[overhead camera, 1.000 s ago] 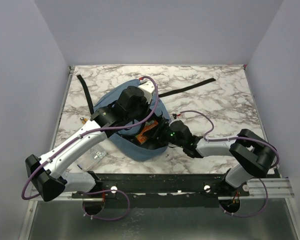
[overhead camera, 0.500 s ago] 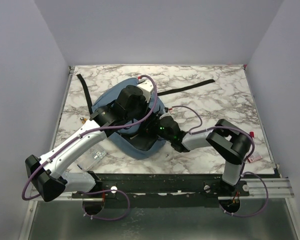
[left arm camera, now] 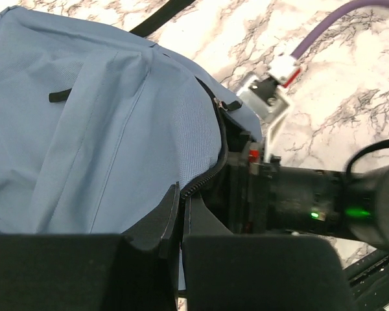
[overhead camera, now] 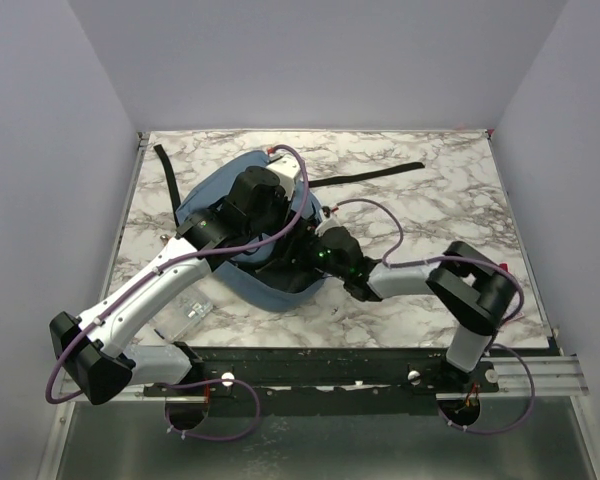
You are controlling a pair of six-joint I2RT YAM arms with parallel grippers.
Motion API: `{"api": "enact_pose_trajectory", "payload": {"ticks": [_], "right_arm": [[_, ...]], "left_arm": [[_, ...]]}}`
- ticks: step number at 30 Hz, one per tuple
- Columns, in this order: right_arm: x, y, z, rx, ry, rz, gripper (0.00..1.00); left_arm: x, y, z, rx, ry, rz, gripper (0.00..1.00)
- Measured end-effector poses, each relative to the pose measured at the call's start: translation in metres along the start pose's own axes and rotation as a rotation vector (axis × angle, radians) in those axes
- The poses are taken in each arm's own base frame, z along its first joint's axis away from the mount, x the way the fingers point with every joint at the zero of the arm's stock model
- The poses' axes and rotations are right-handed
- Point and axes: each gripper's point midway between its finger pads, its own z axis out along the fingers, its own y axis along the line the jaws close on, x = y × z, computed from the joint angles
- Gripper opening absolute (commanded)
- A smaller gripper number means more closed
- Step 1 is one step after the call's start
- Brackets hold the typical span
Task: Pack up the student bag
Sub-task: Place the book in the student bag.
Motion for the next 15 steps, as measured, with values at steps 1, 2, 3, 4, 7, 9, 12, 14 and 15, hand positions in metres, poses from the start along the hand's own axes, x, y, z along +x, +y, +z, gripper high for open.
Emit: {"api": "enact_pose_trajectory", "payload": {"ticks": [1, 2, 3, 4, 7, 9, 12, 14, 15], "right_arm": [[0.000, 0.003, -0.006, 0.009, 0.015, -0.028, 0.73], [-0.001, 0.007, -0.014, 0.014, 0.025, -0.057, 0.73], [-0.002, 0.010, -0.023, 0.015, 0.032, -0.086, 0.73], [-0.003, 0.014, -0.034, 0.011, 0.037, -0.119, 0.74], [-0.008, 0.023, -0.068, 0.003, 0.040, -0.218, 0.75], [-0.016, 0.027, -0.082, 0.021, 0.031, -0.280, 0.75], [-0.029, 0.028, -0.093, 0.098, 0.018, -0.366, 0.77], [-0.039, 0.025, -0.095, 0.170, 0.009, -0.415, 0.77], [-0.044, 0.022, -0.096, 0.203, 0.004, -0.436, 0.77]], "left_arm": [[0.000, 0.000, 0.000, 0.001, 0.000, 0.000, 0.00], [0.000, 0.000, 0.000, 0.001, 0.000, 0.000, 0.00], [0.000, 0.000, 0.000, 0.002, 0.001, 0.000, 0.00], [0.000, 0.000, 0.000, 0.002, 0.001, 0.000, 0.00], [0.000, -0.002, 0.000, 0.011, 0.002, -0.002, 0.00], [0.001, -0.003, 0.000, 0.018, 0.003, -0.005, 0.00], [0.001, -0.006, 0.000, 0.029, 0.005, -0.010, 0.00], [0.002, -0.007, 0.000, 0.039, 0.009, -0.013, 0.00], [0.002, -0.009, 0.001, 0.044, 0.011, -0.015, 0.00]]}}
